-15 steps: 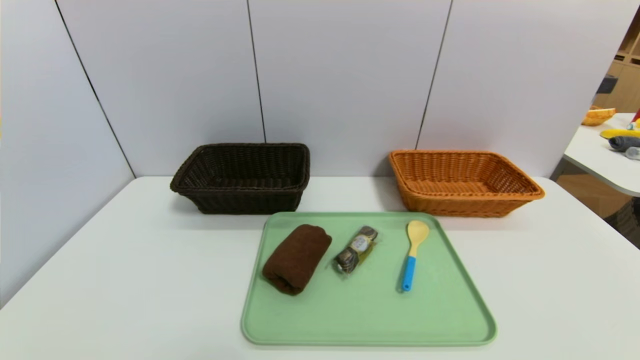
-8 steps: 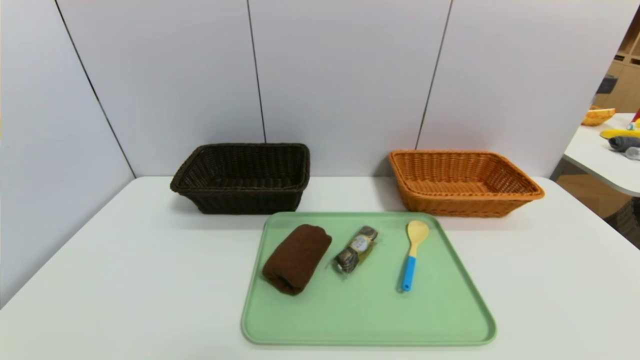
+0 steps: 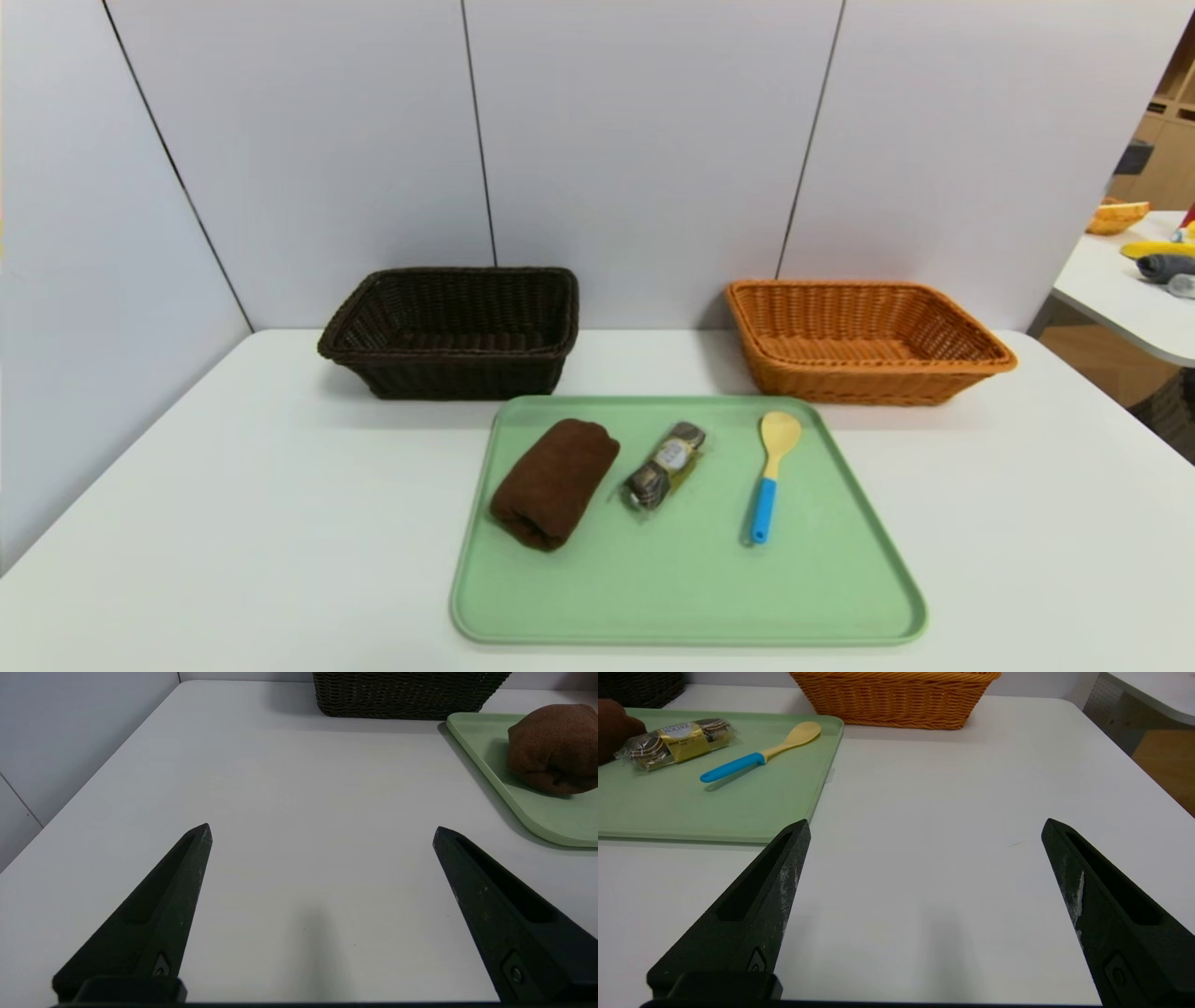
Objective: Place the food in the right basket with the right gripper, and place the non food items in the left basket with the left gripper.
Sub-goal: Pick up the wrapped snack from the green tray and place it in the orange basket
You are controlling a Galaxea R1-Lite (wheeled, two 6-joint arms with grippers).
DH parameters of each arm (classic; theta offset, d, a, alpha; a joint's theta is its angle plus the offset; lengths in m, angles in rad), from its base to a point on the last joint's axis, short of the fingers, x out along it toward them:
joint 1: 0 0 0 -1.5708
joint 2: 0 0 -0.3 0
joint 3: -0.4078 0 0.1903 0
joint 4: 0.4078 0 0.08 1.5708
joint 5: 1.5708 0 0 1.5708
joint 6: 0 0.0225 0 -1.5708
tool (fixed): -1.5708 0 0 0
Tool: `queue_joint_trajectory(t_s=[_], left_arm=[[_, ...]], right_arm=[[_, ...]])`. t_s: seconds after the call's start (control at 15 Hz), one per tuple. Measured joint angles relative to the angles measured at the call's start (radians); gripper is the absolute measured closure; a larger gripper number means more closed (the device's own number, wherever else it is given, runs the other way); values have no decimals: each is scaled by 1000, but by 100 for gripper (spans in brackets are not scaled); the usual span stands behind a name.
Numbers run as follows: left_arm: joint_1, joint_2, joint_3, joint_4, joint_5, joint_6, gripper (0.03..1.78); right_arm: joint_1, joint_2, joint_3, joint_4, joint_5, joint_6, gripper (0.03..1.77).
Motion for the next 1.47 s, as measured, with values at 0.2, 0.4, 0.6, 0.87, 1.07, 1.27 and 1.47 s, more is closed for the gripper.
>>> queue_joint_trajectory(t_s=[0.2,0.4,0.6,0.87,1.07,1.27,1.47], left_arm=[[0,0,0,0,-1,1,12],[0,0,0,4,-2,13,12],[0,0,0,9,-2,14,12],[0,0,0,9,-2,11,12],[0,0,0,9,-1,6,12],[0,0,0,9,-2,6,12],[0,0,0,10,-1,11,12]], right_arm=[[0,0,69,-99,5,-3,9],[0,0,81,-100,6,-4,9],[0,0,82,-102,4,-1,9],[0,0,83,-107,-1,5,9],[0,0,84,-107,2,4,9],[0,0,84,-107,2,3,9],[0,0,85,-107,3,3,9]])
